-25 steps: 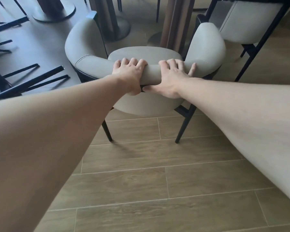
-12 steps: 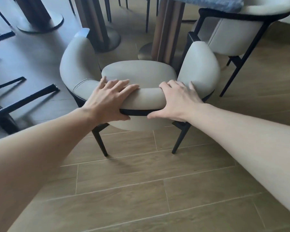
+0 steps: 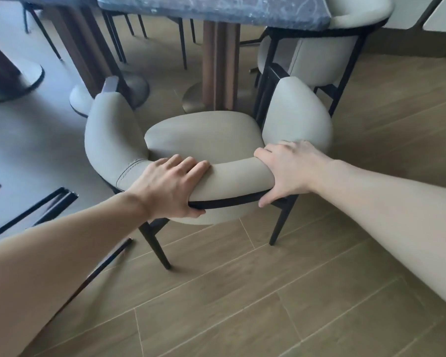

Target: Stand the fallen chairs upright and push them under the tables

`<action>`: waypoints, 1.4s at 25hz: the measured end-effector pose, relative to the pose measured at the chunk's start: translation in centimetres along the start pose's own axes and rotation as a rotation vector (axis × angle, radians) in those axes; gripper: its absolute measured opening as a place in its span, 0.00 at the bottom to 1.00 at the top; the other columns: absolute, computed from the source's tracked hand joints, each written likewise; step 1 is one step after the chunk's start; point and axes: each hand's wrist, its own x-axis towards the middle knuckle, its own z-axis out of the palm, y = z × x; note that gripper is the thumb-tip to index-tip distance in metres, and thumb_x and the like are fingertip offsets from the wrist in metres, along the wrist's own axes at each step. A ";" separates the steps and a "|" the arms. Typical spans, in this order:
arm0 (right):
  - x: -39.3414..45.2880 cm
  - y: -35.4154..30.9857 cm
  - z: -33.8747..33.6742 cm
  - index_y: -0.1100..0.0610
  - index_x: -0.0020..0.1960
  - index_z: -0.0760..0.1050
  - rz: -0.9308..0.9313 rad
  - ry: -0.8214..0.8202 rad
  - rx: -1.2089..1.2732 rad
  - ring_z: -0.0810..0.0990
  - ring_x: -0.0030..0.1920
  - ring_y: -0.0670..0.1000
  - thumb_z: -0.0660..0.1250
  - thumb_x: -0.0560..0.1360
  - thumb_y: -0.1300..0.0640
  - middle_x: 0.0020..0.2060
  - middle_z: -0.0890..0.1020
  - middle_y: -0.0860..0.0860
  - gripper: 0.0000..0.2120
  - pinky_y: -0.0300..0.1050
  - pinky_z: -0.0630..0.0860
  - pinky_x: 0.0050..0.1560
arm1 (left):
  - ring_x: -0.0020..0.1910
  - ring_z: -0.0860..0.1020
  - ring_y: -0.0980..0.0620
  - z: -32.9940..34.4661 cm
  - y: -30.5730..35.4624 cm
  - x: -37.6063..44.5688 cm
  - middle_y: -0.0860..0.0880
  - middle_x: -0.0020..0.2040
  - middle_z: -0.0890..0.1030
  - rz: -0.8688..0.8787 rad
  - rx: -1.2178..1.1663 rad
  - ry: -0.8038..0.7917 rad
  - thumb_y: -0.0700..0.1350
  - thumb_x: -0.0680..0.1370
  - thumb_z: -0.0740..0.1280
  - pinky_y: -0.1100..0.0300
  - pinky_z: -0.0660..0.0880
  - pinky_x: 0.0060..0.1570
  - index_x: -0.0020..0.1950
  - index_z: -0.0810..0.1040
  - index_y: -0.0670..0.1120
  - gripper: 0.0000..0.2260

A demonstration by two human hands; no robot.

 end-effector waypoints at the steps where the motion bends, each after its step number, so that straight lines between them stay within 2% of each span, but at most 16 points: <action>1: 0.8 -0.4 -0.2 0.50 0.56 0.66 0.016 0.019 0.006 0.77 0.56 0.55 0.68 0.56 0.21 0.52 0.77 0.48 0.42 0.55 0.77 0.52 | 0.54 0.79 0.40 0.0 -1.2 0.5 0.46 0.57 0.81 0.005 0.012 -0.004 0.64 0.65 0.77 0.47 0.78 0.54 0.72 0.73 0.44 0.42; 3: 2.5 -0.8 -0.3 0.50 0.58 0.66 0.047 0.043 0.013 0.76 0.58 0.54 0.66 0.55 0.20 0.53 0.77 0.48 0.44 0.57 0.77 0.52 | 0.55 0.78 0.41 0.1 -3.6 1.5 0.46 0.58 0.80 0.008 0.010 -0.042 0.65 0.65 0.76 0.47 0.78 0.54 0.73 0.72 0.45 0.42; 8: 7.7 -0.3 -1.7 0.51 0.61 0.65 0.095 0.003 -0.002 0.75 0.58 0.56 0.66 0.55 0.19 0.55 0.75 0.50 0.46 0.58 0.75 0.53 | 0.54 0.78 0.45 0.1 -8.8 5.2 0.51 0.58 0.78 0.033 0.060 -0.115 0.68 0.65 0.74 0.53 0.76 0.46 0.73 0.69 0.50 0.42; 15: 16.0 1.2 -5.2 0.53 0.62 0.65 0.145 -0.100 0.003 0.75 0.61 0.58 0.69 0.56 0.21 0.57 0.75 0.52 0.48 0.66 0.74 0.56 | 0.56 0.75 0.49 0.0 -16.4 12.0 0.55 0.59 0.73 0.025 0.013 -0.220 0.70 0.63 0.73 0.54 0.76 0.49 0.74 0.64 0.54 0.45; 19: 20.3 2.5 -7.1 0.53 0.59 0.65 0.153 -0.122 -0.018 0.76 0.57 0.57 0.69 0.56 0.22 0.54 0.75 0.52 0.46 0.61 0.78 0.52 | 0.56 0.74 0.49 0.6 -20.1 15.6 0.56 0.60 0.72 0.050 0.047 -0.203 0.72 0.63 0.71 0.52 0.79 0.49 0.74 0.62 0.55 0.44; 24: 24.8 2.7 -8.3 0.53 0.55 0.64 0.173 -0.103 -0.018 0.78 0.52 0.58 0.69 0.55 0.21 0.50 0.77 0.52 0.44 0.58 0.80 0.49 | 0.52 0.75 0.48 1.7 -24.7 18.6 0.55 0.58 0.75 0.119 0.086 -0.177 0.73 0.61 0.70 0.54 0.77 0.39 0.73 0.66 0.54 0.45; 30: 27.8 2.4 -8.9 0.53 0.50 0.64 0.197 -0.063 -0.035 0.75 0.43 0.55 0.67 0.55 0.20 0.45 0.76 0.50 0.42 0.48 0.75 0.41 | 0.53 0.75 0.48 2.0 -28.5 20.5 0.55 0.59 0.74 0.192 0.124 -0.189 0.74 0.63 0.69 0.53 0.79 0.41 0.74 0.65 0.53 0.45; 35: 29.0 2.3 -8.9 0.52 0.50 0.62 0.215 -0.061 -0.022 0.77 0.47 0.56 0.67 0.55 0.20 0.46 0.76 0.50 0.42 0.49 0.77 0.43 | 0.53 0.74 0.48 2.5 -30.1 21.6 0.54 0.59 0.74 0.226 0.132 -0.171 0.74 0.62 0.69 0.53 0.78 0.40 0.72 0.65 0.54 0.44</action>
